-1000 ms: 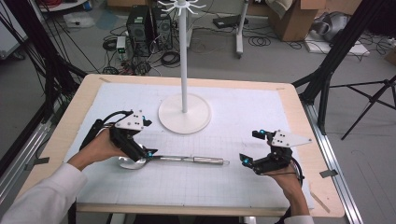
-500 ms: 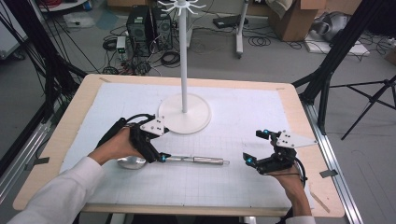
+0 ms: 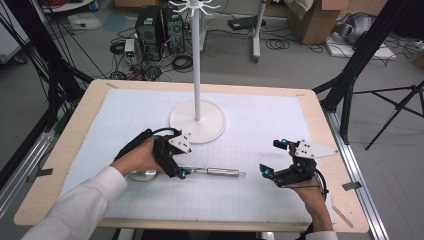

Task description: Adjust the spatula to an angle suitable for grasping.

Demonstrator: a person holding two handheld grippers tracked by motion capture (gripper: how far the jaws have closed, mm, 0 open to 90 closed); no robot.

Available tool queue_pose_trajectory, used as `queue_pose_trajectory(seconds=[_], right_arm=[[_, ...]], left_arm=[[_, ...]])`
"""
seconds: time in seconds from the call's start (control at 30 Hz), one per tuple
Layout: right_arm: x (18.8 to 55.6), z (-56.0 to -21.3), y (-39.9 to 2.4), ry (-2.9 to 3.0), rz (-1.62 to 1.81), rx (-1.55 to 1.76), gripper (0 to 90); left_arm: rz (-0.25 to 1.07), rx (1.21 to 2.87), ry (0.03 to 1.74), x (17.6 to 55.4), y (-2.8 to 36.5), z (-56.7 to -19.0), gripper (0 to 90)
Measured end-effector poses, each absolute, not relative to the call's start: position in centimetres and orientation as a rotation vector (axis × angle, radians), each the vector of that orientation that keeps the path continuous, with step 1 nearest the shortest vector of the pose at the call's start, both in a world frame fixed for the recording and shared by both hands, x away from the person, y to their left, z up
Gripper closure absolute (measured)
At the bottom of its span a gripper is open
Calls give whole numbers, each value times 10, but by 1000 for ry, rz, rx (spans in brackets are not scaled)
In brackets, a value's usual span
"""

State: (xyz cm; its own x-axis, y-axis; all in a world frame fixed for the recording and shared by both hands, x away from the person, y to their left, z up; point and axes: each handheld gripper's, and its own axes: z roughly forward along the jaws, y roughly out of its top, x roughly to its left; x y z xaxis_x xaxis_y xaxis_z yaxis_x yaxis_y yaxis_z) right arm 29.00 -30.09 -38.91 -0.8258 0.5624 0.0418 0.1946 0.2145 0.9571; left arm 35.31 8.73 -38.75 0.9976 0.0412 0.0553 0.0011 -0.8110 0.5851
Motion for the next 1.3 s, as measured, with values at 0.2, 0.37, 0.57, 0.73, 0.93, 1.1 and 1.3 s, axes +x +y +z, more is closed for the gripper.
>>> queue_pose_trajectory(seconds=[0.2,0.37,0.57,0.73,0.93,1.1,1.3], right_arm=[[292,-392,-298,2195,1638,712,0],[292,-392,-298,2193,1641,704,1],[292,-392,-296,2209,1637,704,1],[292,-393,-295,2209,1636,699,0],[292,-394,-294,2218,1640,710,1],[293,-394,-294,2219,1640,710,0],[293,-395,-294,2221,1643,713,1]], left_arm=[[51,2551,14,355,79,-394,302],[30,2570,20,357,75,-398,359],[23,2601,13,358,72,-403,399],[30,2599,9,358,70,-406,438],[41,2626,1,359,67,-410,467],[27,2643,3,359,66,-413,500],[26,2638,3,358,63,-412,542]])
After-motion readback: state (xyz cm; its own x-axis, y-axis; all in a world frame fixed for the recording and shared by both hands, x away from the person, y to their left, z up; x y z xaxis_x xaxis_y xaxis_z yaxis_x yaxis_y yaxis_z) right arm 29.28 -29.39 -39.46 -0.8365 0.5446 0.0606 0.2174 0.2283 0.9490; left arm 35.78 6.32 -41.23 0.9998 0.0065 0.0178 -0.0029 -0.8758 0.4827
